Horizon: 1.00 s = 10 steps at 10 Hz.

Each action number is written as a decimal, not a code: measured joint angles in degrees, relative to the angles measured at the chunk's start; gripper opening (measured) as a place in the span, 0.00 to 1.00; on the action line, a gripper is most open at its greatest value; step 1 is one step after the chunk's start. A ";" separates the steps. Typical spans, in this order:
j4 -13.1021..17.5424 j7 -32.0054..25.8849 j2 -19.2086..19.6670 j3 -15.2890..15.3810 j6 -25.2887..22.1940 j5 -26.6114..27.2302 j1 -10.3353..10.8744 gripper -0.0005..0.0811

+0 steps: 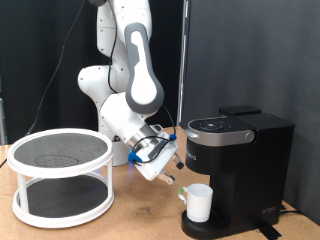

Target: Make a cup of coffee with the keurig machine

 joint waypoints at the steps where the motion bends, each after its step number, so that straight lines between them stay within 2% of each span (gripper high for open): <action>1: -0.88 2.67 -2.31 0.00 0.00 -2.22 0.00 0.91; 6: -3.43 13.89 -14.06 -0.90 -5.13 -9.67 -0.18 0.91; 7: -4.71 15.62 -16.58 -1.13 -5.95 -10.61 -0.29 0.91; 10: -4.58 13.81 -17.18 -1.16 -6.01 -10.61 -0.30 0.91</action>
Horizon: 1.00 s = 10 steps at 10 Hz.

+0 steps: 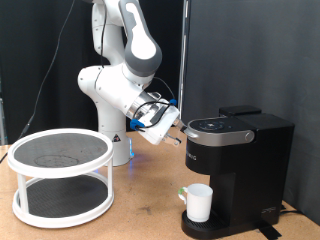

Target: Make a cup of coffee with the keurig machine

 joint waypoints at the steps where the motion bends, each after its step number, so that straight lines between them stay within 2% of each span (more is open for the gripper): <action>1: 0.07 -1.05 -1.56 -0.28 -0.36 0.00 0.00 0.91; 4: 0.02 0.92 -8.02 -1.60 -2.64 -2.51 -0.24 0.91; 10: 1.98 13.64 -18.89 -2.27 -2.96 -6.36 -0.41 0.91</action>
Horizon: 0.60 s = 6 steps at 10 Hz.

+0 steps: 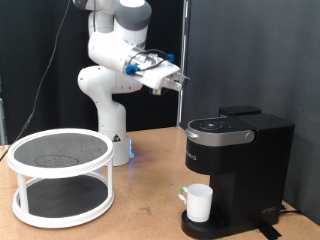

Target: Make a cup of coffee with the keurig machine

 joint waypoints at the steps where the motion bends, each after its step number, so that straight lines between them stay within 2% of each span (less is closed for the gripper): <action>1: 0.25 2.07 -1.11 0.00 0.00 -0.93 -0.07 0.91; 2: 0.23 3.41 -1.70 0.00 0.00 -1.50 -0.10 0.91; 4: 0.45 1.56 -1.55 0.14 0.02 -0.95 -0.08 0.91; 5: 1.38 -0.15 -1.31 0.90 1.40 -0.88 -0.08 0.91; 6: 2.99 0.47 -0.70 2.04 1.96 -3.79 -0.09 0.91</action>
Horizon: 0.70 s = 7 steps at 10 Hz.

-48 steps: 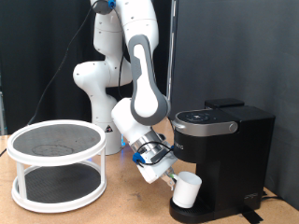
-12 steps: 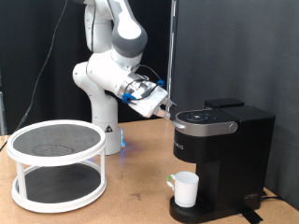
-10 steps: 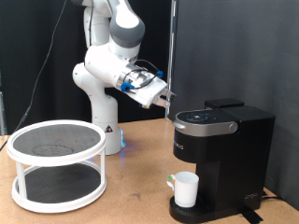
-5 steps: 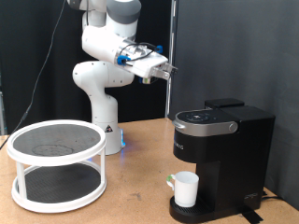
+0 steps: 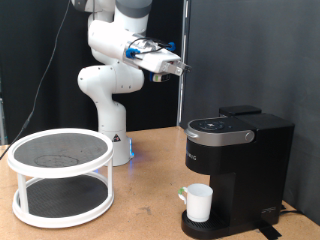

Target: Make a cup of coffee with the keurig machine

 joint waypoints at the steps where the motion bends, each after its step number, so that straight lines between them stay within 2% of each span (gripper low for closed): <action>1: 1.96 3.78 1.02 1.07 -0.53 -7.11 -0.24 0.91; 2: 4.32 9.78 2.41 2.24 -2.17 -15.98 -0.89 0.91; 4: 9.67 17.45 5.79 3.68 -7.85 -29.00 -2.00 0.91; 5: 12.67 19.64 7.81 3.72 -11.38 -33.06 -2.09 0.91; 7: 18.31 22.48 12.86 3.72 -16.50 -37.02 -2.22 0.91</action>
